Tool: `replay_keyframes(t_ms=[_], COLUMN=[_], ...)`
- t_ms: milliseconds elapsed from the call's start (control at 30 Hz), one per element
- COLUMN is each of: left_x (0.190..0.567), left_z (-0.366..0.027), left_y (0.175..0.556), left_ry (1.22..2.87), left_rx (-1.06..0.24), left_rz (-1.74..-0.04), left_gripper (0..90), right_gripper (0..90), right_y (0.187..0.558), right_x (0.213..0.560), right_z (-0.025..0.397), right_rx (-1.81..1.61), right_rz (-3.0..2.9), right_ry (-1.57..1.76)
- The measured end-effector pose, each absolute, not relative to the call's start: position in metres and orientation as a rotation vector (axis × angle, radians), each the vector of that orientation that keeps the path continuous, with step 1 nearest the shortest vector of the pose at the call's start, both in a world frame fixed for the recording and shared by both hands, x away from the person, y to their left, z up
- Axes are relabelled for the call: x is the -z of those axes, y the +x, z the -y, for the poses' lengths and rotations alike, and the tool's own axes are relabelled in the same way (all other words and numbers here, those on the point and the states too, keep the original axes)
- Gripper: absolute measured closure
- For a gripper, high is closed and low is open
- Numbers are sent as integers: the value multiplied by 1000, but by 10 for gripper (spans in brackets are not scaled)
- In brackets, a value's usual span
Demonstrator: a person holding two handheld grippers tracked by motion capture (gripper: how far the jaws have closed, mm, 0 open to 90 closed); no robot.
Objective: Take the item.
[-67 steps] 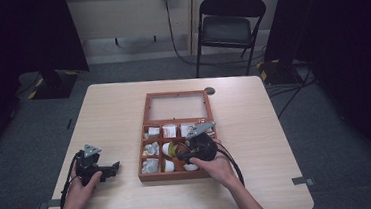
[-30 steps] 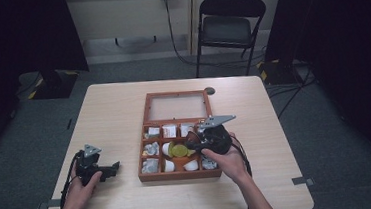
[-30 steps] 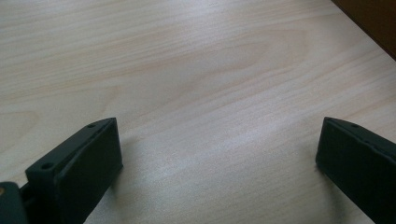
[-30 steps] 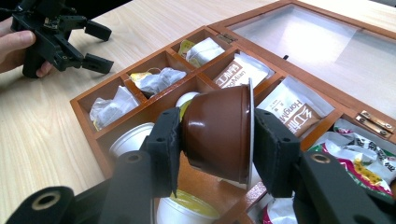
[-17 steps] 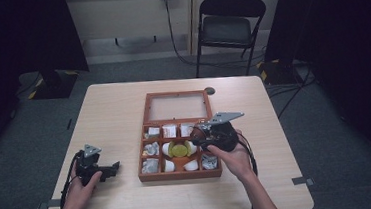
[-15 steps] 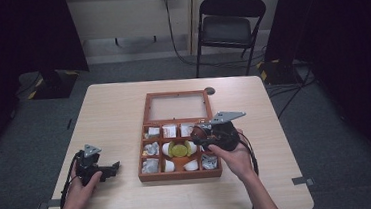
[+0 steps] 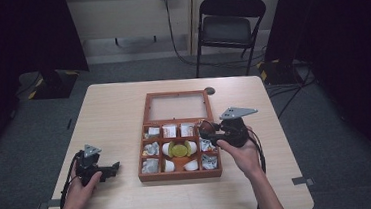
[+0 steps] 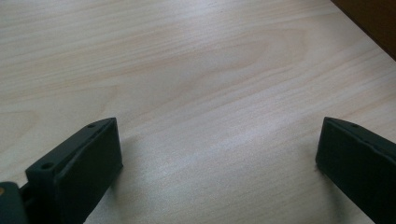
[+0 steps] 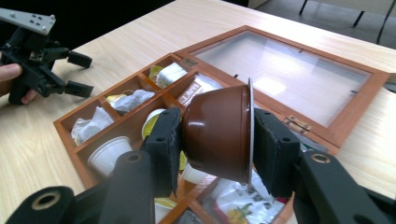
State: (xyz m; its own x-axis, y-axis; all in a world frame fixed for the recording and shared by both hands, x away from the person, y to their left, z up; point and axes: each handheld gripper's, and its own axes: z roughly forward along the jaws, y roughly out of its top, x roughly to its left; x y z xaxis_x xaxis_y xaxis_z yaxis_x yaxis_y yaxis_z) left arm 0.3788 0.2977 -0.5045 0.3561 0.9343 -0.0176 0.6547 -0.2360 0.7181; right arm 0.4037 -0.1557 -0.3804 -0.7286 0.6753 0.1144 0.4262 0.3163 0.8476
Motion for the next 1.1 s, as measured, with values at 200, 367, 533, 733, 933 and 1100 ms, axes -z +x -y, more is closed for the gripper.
replay_keyframes(t_ms=[200,367,533,733,933,1100], left_x=[505,504,505,505,505,505], left_z=[-298,-298,-298,-298,-298,-298], left_y=[379,379,379,379,379,379], left_ry=[1982,1983,1982,1981,1980,1980], left_rx=[-563,-564,-561,-562,-562,-564], left_rz=[-1377,-1376,-1376,-1376,-1377,-1378], left_gripper=[0,0,0,0,0,0], right_gripper=[552,553,553,552,551,551], right_y=[405,406,409,412,414,417], right_x=[379,380,384,386,390,394], right_z=[166,174,182,192,203,208], right_rx=[-1370,-1362,-1349,-1319,-1284,-1250], right_rz=[-2296,-2275,-2265,-2241,-2226,-2220], right_ry=[1024,1046,1074,1110,1146,1167])
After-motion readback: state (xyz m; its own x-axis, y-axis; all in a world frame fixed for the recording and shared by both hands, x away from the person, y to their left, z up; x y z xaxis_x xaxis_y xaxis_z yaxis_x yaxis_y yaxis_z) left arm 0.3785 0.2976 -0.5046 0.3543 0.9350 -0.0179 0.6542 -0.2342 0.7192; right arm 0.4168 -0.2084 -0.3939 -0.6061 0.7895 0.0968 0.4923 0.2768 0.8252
